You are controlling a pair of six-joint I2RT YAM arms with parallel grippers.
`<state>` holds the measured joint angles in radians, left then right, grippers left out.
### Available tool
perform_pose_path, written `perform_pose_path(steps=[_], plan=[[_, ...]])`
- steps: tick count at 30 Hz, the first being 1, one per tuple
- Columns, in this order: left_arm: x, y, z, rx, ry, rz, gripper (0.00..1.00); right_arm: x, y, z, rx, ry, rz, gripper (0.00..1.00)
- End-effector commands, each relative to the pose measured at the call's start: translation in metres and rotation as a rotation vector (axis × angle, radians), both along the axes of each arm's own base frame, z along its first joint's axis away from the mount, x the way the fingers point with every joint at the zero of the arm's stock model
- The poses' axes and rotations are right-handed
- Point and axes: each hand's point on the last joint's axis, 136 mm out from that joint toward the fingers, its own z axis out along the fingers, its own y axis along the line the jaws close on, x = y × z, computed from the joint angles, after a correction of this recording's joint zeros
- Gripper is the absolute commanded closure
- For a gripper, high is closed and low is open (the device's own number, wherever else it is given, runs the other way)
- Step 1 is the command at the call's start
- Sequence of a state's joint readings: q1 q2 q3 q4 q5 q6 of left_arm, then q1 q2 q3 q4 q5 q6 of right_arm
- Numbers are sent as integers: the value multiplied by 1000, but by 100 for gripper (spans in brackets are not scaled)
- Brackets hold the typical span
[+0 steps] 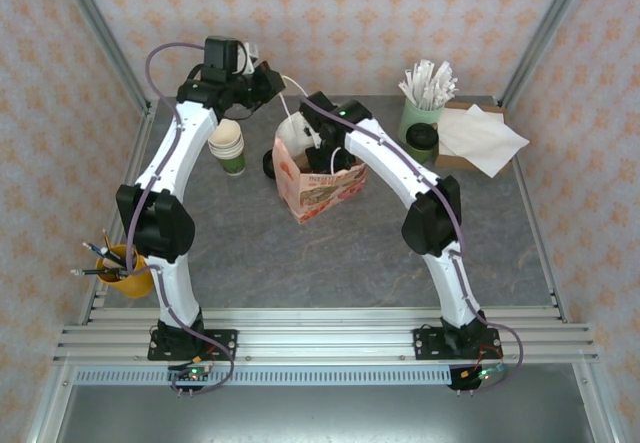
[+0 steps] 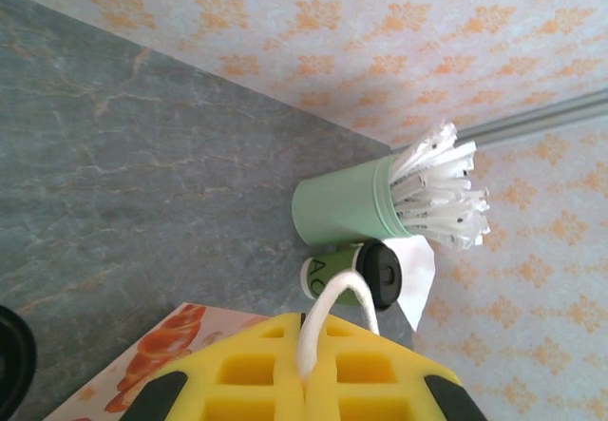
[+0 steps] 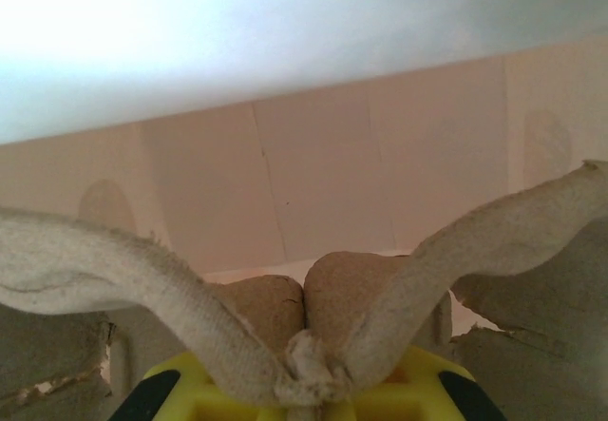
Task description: Pack the takeout coffee
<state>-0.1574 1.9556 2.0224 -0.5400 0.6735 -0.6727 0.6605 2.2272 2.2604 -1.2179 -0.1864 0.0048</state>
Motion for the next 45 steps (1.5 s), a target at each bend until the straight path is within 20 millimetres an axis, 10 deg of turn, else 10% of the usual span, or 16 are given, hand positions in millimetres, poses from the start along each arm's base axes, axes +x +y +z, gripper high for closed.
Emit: perform_pose_path(steps=[1,5,10,17,22,33,45], plan=[[-8,-29,23,0,-123,-126,100,17,4,-14,1,-16,-2,100],[-21,-37,0,11,-100,-189,100,16,4,-38,-21,45,-23,100],[-31,-41,18,17,-155,-244,100,9,-6,-70,-67,70,-17,100],[-24,-20,33,-30,-143,-163,100,-20,-24,-59,-68,74,17,100],[-60,-46,19,-2,-105,-319,100,-33,-23,-56,-34,-38,38,100],[-93,-80,8,-23,-90,-446,100,-48,-35,-148,-83,25,-29,100],[-77,-61,10,24,-103,-397,100,-95,-60,-215,-166,230,-55,87]])
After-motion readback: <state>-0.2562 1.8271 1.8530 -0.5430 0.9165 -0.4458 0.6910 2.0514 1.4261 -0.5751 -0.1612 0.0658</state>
